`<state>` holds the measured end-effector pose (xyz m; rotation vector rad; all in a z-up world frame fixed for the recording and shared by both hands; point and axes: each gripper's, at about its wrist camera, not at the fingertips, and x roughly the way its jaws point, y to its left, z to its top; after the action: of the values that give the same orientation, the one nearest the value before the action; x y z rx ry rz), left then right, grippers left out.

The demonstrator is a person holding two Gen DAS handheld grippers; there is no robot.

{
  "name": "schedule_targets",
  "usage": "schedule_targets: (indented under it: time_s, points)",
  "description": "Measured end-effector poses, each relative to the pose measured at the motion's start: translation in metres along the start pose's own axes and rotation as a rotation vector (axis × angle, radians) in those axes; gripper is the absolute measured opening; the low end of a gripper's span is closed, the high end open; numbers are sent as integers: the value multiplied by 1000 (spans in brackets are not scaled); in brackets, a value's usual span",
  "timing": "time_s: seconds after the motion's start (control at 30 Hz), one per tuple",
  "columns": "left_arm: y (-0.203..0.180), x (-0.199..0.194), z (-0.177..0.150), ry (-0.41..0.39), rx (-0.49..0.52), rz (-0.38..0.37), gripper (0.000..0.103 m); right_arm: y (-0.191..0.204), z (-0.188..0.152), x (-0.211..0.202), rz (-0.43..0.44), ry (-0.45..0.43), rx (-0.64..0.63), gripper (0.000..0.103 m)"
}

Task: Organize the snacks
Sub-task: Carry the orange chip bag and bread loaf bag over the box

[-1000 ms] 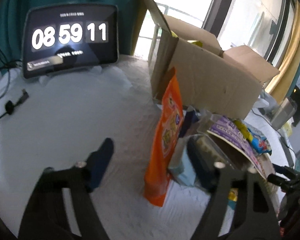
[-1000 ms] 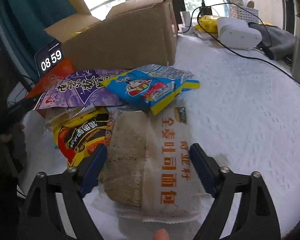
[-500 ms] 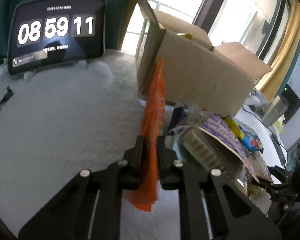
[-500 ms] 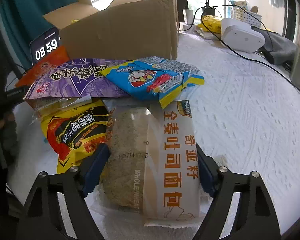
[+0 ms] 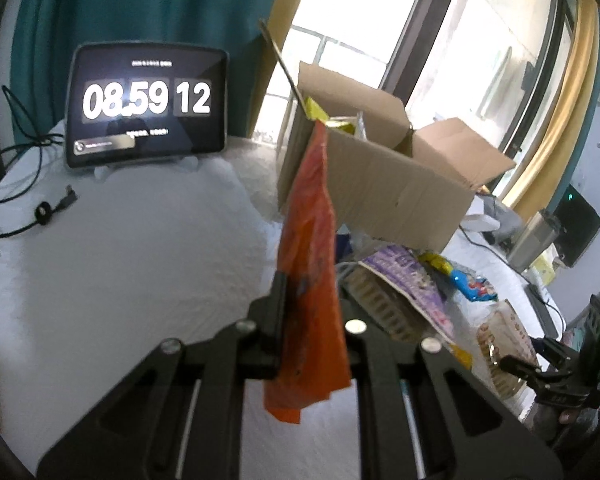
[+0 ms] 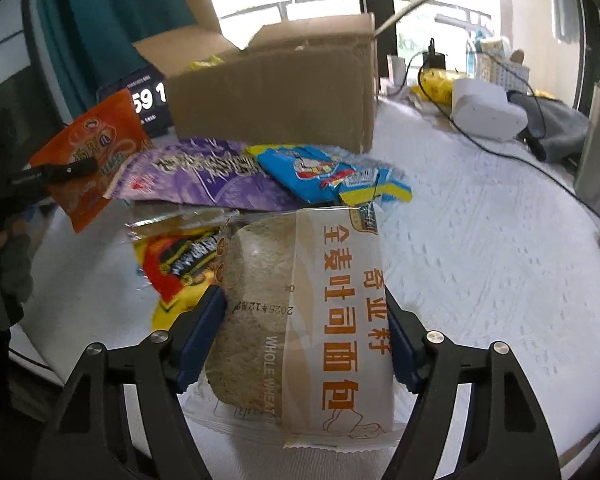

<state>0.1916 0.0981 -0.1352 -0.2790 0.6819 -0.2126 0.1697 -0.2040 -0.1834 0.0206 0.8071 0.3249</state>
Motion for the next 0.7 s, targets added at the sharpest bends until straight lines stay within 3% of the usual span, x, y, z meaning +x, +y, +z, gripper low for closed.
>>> schedule_targets:
  time_s: [0.27, 0.7]
  points:
    - [-19, -29, 8, -52, 34, -2, 13, -3, 13, -39, 20, -98, -4, 76]
    - [-55, -50, 28, -106, 100, -13, 13, -7, 52, -63, 33, -227, -23, 76]
